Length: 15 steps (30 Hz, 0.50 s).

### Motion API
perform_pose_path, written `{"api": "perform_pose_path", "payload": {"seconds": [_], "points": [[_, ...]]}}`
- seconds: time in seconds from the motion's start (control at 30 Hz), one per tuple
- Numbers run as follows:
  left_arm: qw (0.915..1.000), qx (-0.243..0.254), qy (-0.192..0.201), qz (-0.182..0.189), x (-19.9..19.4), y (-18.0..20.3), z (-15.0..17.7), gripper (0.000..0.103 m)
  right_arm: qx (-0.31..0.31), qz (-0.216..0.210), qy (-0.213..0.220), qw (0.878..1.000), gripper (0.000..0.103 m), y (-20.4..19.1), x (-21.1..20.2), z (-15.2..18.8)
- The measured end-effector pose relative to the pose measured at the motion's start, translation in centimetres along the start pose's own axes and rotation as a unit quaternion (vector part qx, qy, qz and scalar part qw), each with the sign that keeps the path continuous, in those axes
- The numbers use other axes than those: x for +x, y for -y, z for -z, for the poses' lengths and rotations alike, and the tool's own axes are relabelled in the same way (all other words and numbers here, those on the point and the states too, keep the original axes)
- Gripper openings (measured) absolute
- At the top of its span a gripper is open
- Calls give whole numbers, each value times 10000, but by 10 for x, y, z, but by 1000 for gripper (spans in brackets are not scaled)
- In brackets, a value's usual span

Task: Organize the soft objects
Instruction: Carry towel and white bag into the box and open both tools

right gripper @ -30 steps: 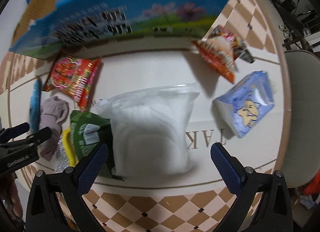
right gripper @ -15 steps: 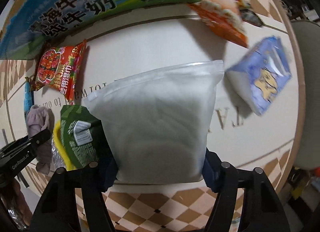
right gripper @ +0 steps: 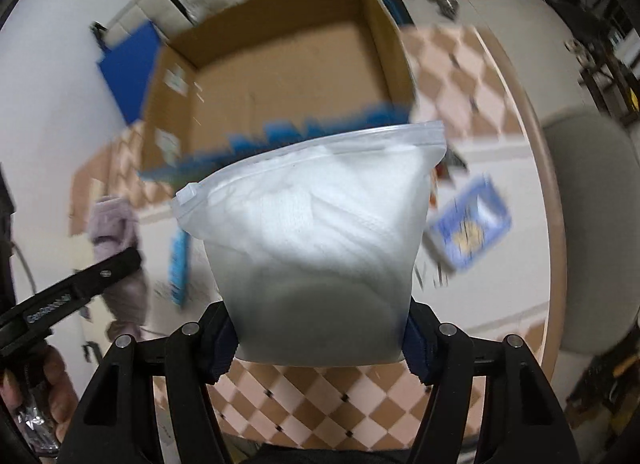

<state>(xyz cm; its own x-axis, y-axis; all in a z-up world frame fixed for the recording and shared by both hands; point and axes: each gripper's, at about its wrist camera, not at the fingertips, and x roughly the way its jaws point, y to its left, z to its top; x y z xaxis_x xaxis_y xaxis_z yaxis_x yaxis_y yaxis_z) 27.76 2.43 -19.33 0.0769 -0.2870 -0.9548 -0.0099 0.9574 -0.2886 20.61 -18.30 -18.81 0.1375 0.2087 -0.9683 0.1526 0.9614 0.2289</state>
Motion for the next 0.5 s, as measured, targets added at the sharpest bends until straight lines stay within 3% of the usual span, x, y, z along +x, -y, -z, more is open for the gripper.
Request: {"api": "perform_pose_path", "payload": {"seconds": [0.13,0.33,0.5], "points": [[9999,-125,-74,2,17,12,-68,31,-156,64,136,9998,70,-20,-9,-62],[9982,-370,-468,-94,82,11,-163,32,-219,190,-130,9995,70,-36,48,-177],[9953,-495,-816,-156,132,10,-207,32,-277,389,-364,9982,70,-31,108,-240]]}}
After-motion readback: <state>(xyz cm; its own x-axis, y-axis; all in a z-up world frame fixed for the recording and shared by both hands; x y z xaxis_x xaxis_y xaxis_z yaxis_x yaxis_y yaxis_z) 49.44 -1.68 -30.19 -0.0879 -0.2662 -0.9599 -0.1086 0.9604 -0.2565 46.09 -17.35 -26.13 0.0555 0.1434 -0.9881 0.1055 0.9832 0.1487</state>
